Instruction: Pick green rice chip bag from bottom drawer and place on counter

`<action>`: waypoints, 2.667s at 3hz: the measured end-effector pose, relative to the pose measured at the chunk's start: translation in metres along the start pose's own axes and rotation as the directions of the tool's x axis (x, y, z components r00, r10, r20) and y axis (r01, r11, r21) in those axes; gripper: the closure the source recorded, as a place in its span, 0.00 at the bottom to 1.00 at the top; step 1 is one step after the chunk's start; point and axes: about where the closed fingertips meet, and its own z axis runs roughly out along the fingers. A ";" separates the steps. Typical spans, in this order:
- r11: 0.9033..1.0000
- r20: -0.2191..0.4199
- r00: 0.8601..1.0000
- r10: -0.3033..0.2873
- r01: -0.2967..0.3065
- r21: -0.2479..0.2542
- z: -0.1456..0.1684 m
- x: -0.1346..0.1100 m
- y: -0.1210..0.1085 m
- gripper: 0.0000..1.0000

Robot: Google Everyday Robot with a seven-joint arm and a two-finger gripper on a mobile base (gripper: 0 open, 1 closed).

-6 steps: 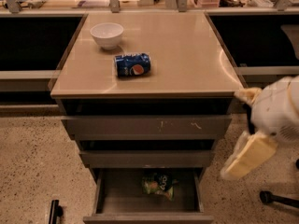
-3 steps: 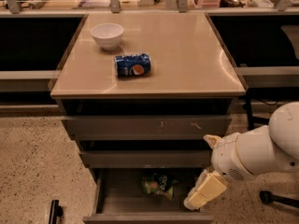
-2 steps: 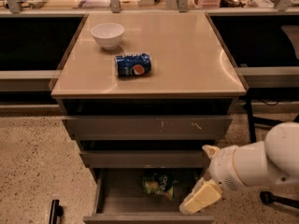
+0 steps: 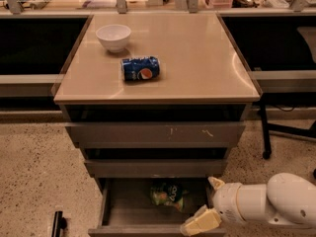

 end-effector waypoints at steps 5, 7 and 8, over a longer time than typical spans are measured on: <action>0.975 0.025 0.985 0.174 -0.175 0.139 0.110 0.093 -0.056 0.00; 0.971 0.110 0.967 0.230 -0.235 0.033 0.159 0.113 -0.091 0.00; 0.962 0.154 0.950 0.273 -0.273 -0.022 0.202 0.122 -0.113 0.00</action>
Offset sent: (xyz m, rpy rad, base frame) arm 0.0069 -0.0205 -0.1062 -0.0183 0.0487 -0.2876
